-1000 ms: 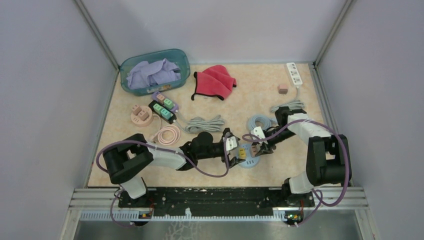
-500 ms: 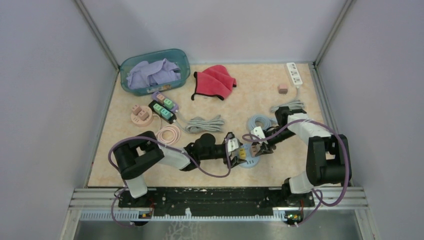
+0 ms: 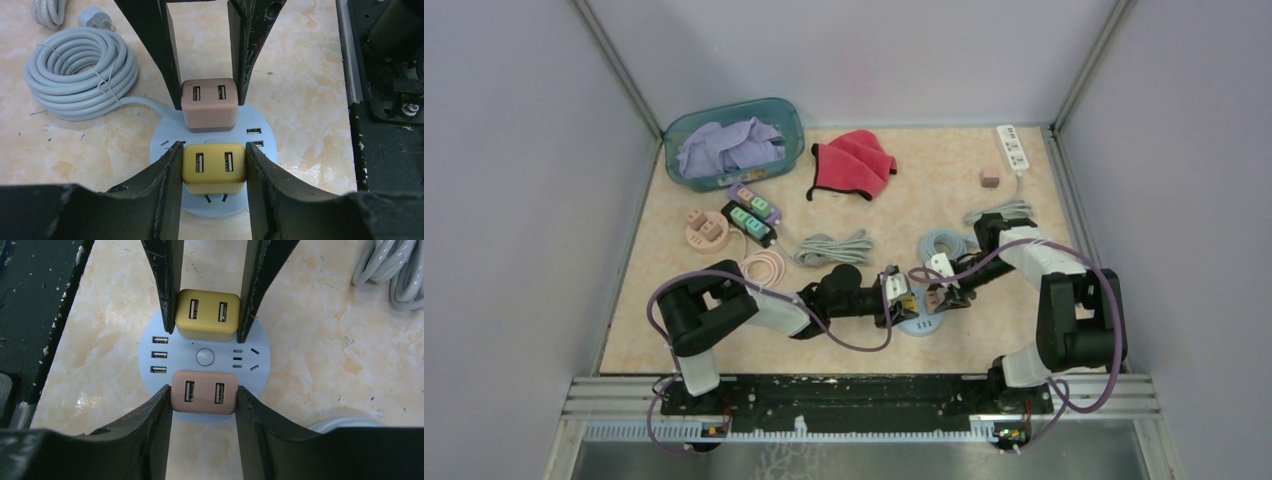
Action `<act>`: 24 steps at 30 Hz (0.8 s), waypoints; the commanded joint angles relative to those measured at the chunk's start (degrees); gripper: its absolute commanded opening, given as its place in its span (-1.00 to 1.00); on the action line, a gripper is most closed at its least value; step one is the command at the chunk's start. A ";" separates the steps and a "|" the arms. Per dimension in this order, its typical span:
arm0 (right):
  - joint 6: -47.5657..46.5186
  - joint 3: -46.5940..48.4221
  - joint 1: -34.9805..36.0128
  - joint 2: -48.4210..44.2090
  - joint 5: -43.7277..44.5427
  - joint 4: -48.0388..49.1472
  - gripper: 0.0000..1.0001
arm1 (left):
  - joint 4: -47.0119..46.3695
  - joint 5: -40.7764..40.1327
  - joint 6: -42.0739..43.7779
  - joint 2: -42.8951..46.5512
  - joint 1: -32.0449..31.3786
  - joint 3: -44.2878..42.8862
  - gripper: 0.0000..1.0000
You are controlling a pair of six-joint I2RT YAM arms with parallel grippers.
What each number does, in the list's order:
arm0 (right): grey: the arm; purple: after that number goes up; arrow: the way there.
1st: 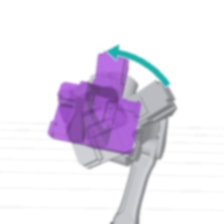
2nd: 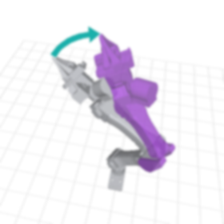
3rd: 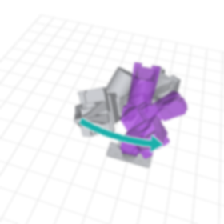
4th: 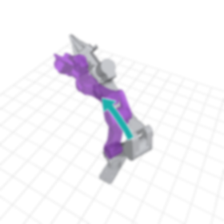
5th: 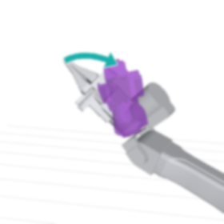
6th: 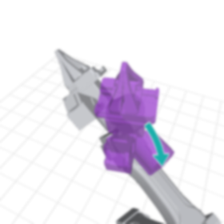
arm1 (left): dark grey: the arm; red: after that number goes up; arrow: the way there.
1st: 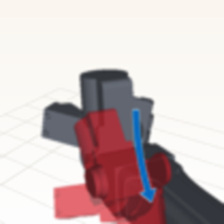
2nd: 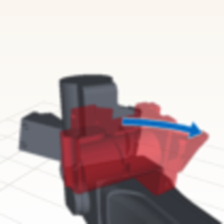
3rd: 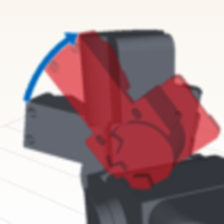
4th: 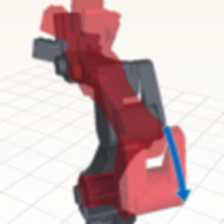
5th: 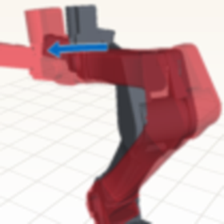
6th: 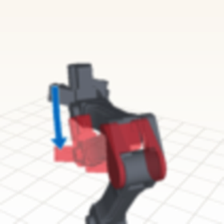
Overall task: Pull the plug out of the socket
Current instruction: Remove the plug from the socket.
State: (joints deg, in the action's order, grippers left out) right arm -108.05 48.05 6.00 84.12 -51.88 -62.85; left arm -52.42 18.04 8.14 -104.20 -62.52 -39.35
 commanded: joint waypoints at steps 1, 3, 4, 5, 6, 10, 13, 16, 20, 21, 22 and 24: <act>-0.67 1.06 0.83 0.10 -3.49 -0.84 0.03 | 0.26 1.82 -0.22 -1.15 -0.32 -1.38 -0.91; -0.18 0.68 0.86 0.17 -3.62 -0.40 0.29 | 0.26 1.91 -0.14 -1.26 -0.32 -1.43 -0.93; 0.01 0.52 0.86 0.17 -3.47 -0.21 0.39 | 0.26 1.91 -0.14 -1.22 -0.32 -1.43 -0.93; 0.05 0.37 0.83 0.17 -3.23 0.01 0.45 | 0.29 1.88 -0.15 -1.30 -0.32 -1.43 -0.94; 0.06 0.31 0.84 0.17 -3.17 0.20 0.48 | 0.23 1.84 -0.15 -1.35 -0.32 -1.38 -0.94; 0.34 0.20 1.01 0.26 -3.32 0.46 0.48 | 0.14 2.14 -0.36 -1.61 -0.32 -1.46 -0.95; 1.33 0.11 1.91 0.57 -2.91 1.19 0.40 | 0.16 2.22 -0.54 -1.87 -0.32 -1.60 -0.96; 2.14 0.42 3.32 1.39 -1.91 1.41 0.16 | 0.15 2.11 -0.46 -1.78 -0.32 -1.53 -0.98; 2.88 1.81 4.32 2.26 -0.64 0.60 -0.38 | 0.13 1.72 -0.52 -1.67 -0.31 -1.33 -0.99; 2.97 2.24 4.31 2.21 -0.47 0.25 -0.52 | 0.24 1.67 -0.48 -1.70 -0.32 -1.34 -0.99; 3.20 2.65 4.37 2.08 -0.27 -0.16 -0.60 | 0.23 1.53 -0.57 -1.68 -0.32 -1.32 -0.99; 4.25 3.53 4.33 1.58 -0.45 -0.41 -0.71 | 0.35 1.46 -0.50 -1.82 -0.32 -1.41 -0.99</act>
State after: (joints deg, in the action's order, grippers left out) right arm -104.75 48.88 9.50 85.95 -51.86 -61.71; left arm -52.34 18.20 7.70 -104.57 -62.52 -39.72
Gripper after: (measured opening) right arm 0.450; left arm 0.489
